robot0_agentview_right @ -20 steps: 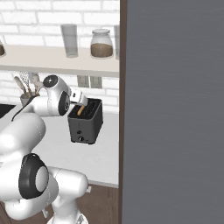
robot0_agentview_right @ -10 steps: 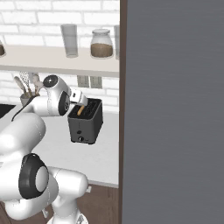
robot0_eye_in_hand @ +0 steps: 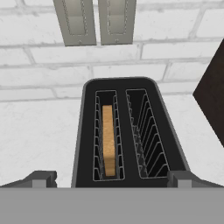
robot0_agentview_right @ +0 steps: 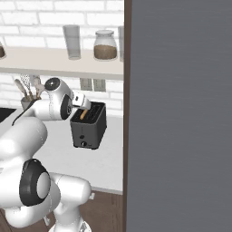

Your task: Start the toaster. Once the lever pops up, take the bread to the plate on the dining counter.

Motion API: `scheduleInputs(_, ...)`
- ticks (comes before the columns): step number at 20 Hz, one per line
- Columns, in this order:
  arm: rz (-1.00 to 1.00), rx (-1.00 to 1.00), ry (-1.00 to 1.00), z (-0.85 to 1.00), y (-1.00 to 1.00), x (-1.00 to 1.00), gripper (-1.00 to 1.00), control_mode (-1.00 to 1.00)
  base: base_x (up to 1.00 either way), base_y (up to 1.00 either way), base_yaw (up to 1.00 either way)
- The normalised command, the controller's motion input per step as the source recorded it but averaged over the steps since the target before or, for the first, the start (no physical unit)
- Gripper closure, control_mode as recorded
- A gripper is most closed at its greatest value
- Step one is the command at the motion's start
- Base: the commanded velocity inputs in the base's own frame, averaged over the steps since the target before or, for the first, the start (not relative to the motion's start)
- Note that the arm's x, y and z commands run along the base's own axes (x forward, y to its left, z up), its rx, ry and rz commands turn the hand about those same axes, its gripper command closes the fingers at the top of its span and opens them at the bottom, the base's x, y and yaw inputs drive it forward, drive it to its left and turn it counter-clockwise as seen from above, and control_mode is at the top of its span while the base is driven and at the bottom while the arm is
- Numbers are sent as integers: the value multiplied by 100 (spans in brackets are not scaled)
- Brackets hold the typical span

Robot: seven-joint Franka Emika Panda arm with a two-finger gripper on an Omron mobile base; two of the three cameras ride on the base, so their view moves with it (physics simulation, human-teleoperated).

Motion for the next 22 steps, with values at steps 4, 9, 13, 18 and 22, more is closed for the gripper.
scheduleInputs(4, 0, 0, 0, 0, 0, 0, -100, -100, 0, 0, 0)
scheduleInputs(9, 0, 0, 0, 0, 0, 0, -100, -100, 0, 0, 0)
scheduleInputs(13, 0, 0, 0, 0, 0, 0, -100, -100, 0, 0, 0)
scheduleInputs(18, 0, 0, 0, 0, 0, 0, -100, -100, 0, 0, 0)
scheduleInputs(22, 0, 0, 0, 0, 0, 0, -100, -100, 0, 0, 0)
